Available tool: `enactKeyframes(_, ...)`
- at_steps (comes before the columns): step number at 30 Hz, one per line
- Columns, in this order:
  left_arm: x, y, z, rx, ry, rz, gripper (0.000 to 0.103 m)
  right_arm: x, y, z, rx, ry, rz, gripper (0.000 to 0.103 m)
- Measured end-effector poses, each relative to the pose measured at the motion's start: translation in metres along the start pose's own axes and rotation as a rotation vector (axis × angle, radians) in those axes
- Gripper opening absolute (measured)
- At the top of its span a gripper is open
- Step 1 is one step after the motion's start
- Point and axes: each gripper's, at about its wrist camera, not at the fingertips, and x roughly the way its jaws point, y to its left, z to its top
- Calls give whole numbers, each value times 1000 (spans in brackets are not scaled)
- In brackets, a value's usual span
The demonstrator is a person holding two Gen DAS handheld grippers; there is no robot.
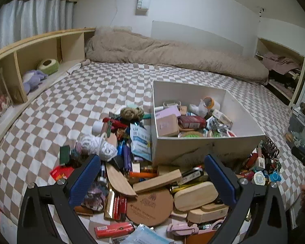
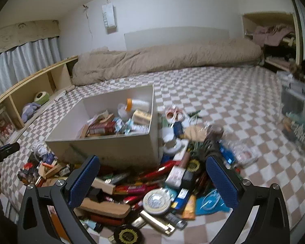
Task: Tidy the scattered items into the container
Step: 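Withdraw both tools from the box back over the pile, then lower the right tool onto the black round tin and grasp it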
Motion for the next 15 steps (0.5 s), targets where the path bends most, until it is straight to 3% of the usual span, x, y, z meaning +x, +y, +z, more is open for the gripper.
enactKeyframes(8, 14, 9, -26, -43, 81, -18, 103, 25, 19, -40, -64, 145, 17, 103)
enactKeyframes(15, 24, -1, -42, -40, 136, -52, 103, 29, 13, -63, 5, 222, 30, 103)
